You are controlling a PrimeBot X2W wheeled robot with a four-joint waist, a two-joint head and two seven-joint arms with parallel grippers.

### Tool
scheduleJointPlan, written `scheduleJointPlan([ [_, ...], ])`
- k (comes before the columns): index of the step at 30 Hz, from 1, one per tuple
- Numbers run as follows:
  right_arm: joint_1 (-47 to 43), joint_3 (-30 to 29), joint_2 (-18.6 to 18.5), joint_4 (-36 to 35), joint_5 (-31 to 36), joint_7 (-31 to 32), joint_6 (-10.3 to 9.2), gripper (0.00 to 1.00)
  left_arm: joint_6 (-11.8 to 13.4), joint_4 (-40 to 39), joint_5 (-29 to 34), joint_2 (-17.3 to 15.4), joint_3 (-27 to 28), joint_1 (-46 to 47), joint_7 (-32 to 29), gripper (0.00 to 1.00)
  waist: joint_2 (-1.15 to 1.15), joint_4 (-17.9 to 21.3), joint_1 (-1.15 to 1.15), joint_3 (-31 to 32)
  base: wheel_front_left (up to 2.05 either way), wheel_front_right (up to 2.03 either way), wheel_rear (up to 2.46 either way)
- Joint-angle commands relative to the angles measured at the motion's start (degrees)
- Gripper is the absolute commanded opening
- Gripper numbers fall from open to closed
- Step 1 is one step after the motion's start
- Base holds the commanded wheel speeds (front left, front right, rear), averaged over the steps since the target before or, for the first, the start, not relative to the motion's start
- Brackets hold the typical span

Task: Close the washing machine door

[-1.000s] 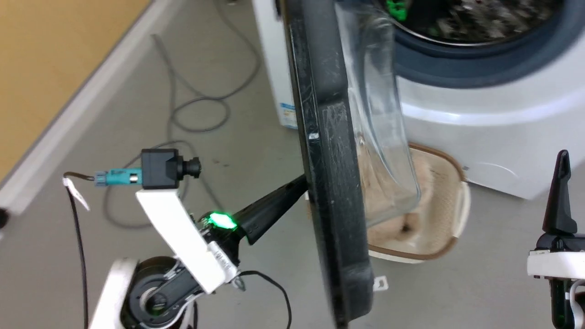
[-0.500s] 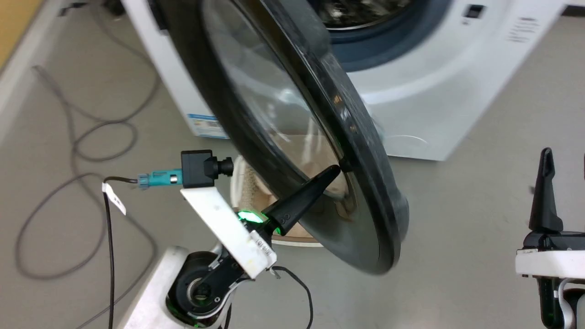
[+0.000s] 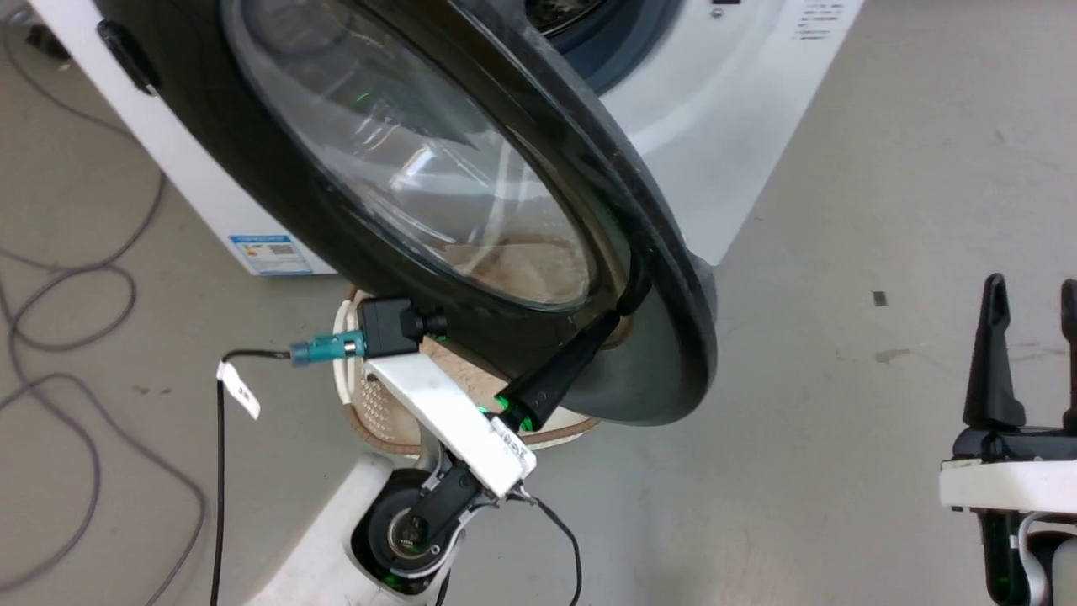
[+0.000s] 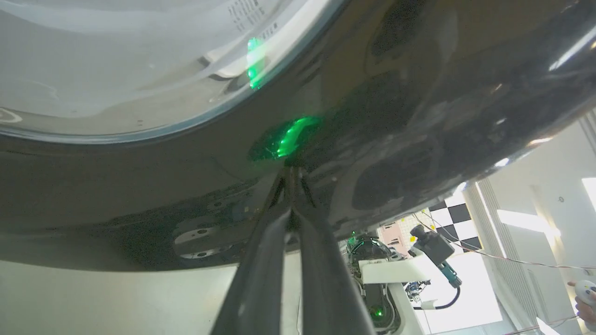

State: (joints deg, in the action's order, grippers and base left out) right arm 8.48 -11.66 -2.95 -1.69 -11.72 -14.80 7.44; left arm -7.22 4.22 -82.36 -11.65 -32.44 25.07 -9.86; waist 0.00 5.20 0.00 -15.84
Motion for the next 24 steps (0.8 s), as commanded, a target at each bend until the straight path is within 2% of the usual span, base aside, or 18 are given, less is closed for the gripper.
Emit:
scheduleJointPlan([
  [1, 0.14, 0.21, 0.07, 0.18, -0.24, -0.19, 0.05, 1.00, -0.26, 0.22, -0.12, -0.33, -0.25, 0.56, 0.52, 0.00, 0.00, 0.43, 0.00, 0.35, 0.00, 0.00, 0.00],
  [5, -0.31, 0.30, 0.07, 0.27, -1.20, -0.19, 0.05, 1.00, -0.26, 0.61, 0.09, -2.18, -1.74, 0.20, 4.12, 0.00, 0.00, 1.06, 0.00, 1.39, 0.00, 0.00, 0.00],
  [8, -0.89, 0.21, 0.07, 0.32, -1.85, -0.19, 0.05, 1.00, -0.26, -1.87, 0.71, -3.58, -1.43, -0.05, 9.47, 0.00, 0.00, 1.24, 0.00, 2.32, 0.00, 0.00, 0.00],
  [12, -1.59, -0.49, 0.07, 0.15, -1.52, -0.19, 0.05, 1.00, -0.26, -3.66, 4.06, -7.23, -2.49, -0.22, 15.84, 0.00, 0.00, 0.98, 0.00, 3.65, 0.00, 0.00, 0.00],
  [15, -2.10, -1.28, 0.07, 0.26, -1.47, -0.19, 0.05, 1.00, -0.26, -2.55, 9.03, -10.55, -3.61, 0.08, 20.88, 0.00, 0.00, 0.49, 0.00, 4.60, 0.00, 0.00, 0.00],
  [18, -2.60, -2.17, 0.07, 0.39, -1.19, -0.19, 0.05, 1.00, 0.08, 1.56, 17.20, -12.73, -2.36, 0.30, 24.09, 0.00, 0.00, -0.22, 0.00, 5.46, 0.00, 0.00, 0.00],
  [20, -2.90, -2.84, 0.07, 0.39, -1.02, -0.19, 0.05, 1.00, 2.51, 3.53, 23.33, -12.59, 0.17, 0.23, 24.71, 0.00, 0.00, -0.81, 0.00, 5.83, 0.00, 0.00, 0.00],
  [24, -3.14, -3.88, 0.07, 0.25, -0.74, -0.19, 0.05, 1.00, 8.73, 1.75, 37.95, -9.53, 10.07, -1.64, 24.83, 0.00, 0.00, -1.94, 0.00, 6.09, 0.00, 0.00, 0.00],
])
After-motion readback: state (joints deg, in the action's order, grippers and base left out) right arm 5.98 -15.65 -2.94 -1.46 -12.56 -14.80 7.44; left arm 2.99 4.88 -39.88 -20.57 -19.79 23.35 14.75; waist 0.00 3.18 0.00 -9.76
